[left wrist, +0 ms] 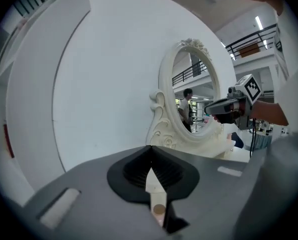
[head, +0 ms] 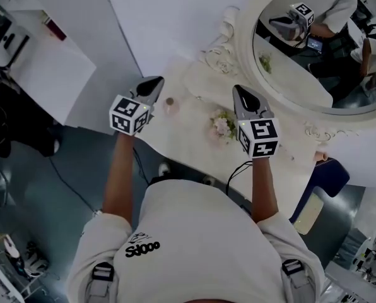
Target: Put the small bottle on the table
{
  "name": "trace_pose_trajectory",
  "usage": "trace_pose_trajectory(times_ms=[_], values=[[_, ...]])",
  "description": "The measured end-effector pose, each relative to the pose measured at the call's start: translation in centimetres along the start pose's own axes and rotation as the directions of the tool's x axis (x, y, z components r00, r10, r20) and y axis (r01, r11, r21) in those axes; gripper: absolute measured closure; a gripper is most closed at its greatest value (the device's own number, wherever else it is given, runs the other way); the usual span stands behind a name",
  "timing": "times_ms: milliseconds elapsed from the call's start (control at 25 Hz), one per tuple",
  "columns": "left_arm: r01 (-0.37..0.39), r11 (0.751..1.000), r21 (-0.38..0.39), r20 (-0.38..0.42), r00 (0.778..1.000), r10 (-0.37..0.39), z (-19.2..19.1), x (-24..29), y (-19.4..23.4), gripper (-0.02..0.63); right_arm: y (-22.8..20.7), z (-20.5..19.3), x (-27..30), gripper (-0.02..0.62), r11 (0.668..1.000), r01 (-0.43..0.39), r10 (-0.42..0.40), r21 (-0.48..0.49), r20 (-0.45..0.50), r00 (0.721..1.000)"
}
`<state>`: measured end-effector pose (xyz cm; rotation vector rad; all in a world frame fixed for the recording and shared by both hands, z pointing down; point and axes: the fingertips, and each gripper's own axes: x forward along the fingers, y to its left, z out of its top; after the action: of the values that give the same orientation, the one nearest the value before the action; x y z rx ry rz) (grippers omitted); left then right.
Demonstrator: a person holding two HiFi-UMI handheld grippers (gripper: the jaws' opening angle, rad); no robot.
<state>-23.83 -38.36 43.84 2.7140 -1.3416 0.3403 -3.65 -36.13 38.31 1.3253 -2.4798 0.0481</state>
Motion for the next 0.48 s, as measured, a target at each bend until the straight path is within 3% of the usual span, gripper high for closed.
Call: trace_pose_trajectory(times_ms=[480], values=[[-0.131,0.979,0.156,0.235,0.968,0.092,13.4,-5.4,-2.1,0.589,0.1,8.1,-2.2,0.594,0.992,-0.017,0.04,-0.127,0.18,0.983]])
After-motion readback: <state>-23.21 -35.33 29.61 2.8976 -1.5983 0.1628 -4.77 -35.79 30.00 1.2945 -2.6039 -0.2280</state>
